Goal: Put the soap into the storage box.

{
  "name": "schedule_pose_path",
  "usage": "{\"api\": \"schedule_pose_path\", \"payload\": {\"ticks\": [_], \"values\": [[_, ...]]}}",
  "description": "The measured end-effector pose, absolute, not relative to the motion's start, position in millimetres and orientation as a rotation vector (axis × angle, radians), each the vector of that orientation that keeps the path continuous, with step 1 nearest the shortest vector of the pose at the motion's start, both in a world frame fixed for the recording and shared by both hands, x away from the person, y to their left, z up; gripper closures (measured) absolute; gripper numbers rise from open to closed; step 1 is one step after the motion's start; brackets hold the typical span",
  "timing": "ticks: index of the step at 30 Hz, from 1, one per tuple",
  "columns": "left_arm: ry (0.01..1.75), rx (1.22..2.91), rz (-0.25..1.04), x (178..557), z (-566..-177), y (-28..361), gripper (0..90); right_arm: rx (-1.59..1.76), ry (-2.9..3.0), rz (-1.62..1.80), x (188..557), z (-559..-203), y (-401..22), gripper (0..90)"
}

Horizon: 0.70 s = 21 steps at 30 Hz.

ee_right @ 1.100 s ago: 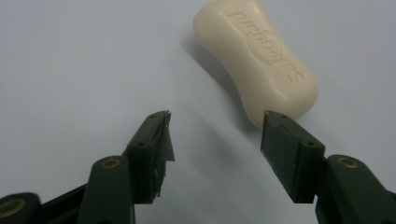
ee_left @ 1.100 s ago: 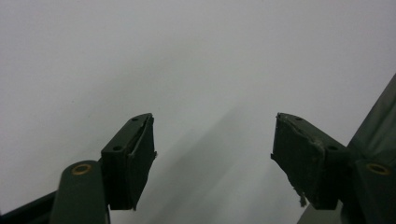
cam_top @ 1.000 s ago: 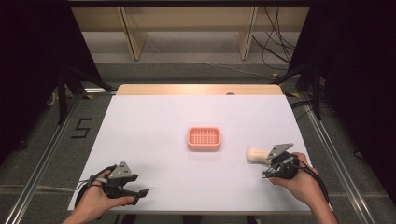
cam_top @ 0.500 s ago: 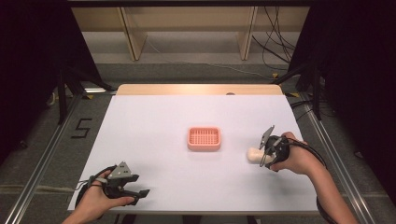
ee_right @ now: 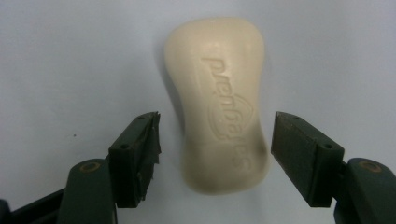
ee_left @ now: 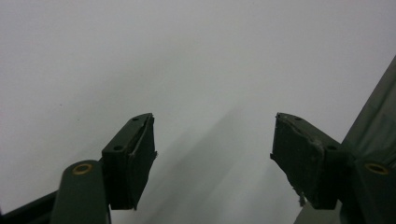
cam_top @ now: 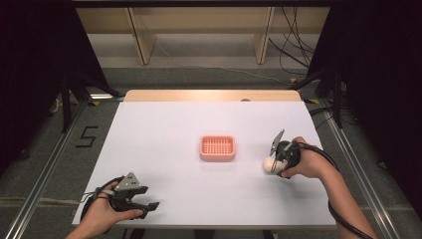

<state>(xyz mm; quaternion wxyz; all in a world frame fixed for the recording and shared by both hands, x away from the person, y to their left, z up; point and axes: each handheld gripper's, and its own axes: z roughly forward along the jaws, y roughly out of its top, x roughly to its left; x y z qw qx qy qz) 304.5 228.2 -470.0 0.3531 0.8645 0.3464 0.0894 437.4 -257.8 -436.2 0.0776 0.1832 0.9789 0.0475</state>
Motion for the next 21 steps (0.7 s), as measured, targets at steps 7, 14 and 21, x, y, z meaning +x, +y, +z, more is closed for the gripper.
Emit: {"api": "schedule_pose_path", "payload": {"ticks": [7,14,21], "values": [[0.894,2.238,0.226,304.8,-470.7,227.2,29.5,0.577,2.952,0.111,444.0,-442.4,-253.9,35.2],[0.895,2.238,0.227,304.6,-470.7,227.4,29.4,0.55,2.967,0.107,450.0,-446.3,-251.5,37.0],[0.893,2.24,0.23,304.9,-471.2,227.3,29.2,0.539,3.003,0.101,455.7,-451.2,-249.8,42.5]]}}
